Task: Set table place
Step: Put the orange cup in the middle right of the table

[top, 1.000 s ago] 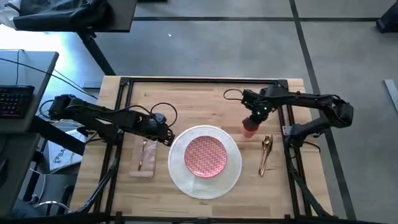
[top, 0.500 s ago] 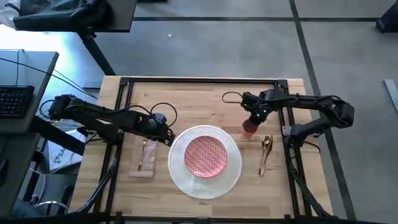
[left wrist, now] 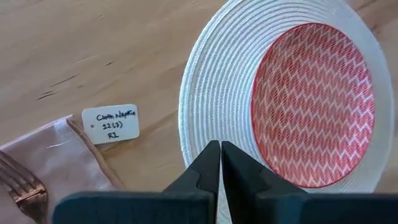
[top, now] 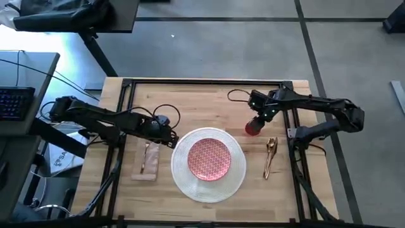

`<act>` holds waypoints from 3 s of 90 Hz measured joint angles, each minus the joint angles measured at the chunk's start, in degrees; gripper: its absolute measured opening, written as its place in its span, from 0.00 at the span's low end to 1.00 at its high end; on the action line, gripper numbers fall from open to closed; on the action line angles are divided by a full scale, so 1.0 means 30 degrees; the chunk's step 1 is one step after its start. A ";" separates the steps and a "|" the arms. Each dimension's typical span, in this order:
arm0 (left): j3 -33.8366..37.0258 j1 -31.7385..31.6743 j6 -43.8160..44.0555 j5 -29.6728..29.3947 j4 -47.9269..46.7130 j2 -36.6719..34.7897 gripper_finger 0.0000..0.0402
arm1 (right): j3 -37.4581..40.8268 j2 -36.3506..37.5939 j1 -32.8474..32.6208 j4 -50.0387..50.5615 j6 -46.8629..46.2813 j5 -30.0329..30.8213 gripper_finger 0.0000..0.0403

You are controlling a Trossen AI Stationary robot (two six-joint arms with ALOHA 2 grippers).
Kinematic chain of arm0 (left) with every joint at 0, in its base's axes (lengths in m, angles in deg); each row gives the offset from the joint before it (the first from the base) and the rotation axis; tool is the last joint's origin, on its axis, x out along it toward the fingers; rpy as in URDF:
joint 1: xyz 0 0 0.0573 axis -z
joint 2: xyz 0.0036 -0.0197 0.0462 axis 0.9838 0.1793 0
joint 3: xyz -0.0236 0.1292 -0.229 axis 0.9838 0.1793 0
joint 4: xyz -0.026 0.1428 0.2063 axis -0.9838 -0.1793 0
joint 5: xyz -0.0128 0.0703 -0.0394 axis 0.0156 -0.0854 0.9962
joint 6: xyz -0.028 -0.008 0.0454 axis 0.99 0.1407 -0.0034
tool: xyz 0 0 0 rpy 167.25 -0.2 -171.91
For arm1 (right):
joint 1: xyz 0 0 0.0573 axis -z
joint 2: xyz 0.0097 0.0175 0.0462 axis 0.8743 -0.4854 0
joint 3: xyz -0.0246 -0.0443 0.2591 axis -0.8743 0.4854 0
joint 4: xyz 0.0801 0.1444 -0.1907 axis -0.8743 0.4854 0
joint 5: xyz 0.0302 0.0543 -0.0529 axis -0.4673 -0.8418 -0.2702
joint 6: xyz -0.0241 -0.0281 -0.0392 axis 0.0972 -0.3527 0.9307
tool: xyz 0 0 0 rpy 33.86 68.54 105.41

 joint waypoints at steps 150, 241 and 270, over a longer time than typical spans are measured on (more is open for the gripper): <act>0.0003 0.0605 -0.0860 0.1377 0.0419 0.0007 0.00 | -0.3702 -1.0229 0.2001 0.1364 0.6753 0.8204 0.18; -0.0003 0.0692 -0.0852 0.1005 0.0557 0.0007 0.00 | 0.4213 0.3245 0.2878 -0.5428 0.4890 -0.1174 0.00; -0.0003 0.0699 -0.0853 0.0998 0.1111 0.0007 0.00 | 0.5013 0.3315 0.2871 -0.5748 0.4658 -0.1038 0.00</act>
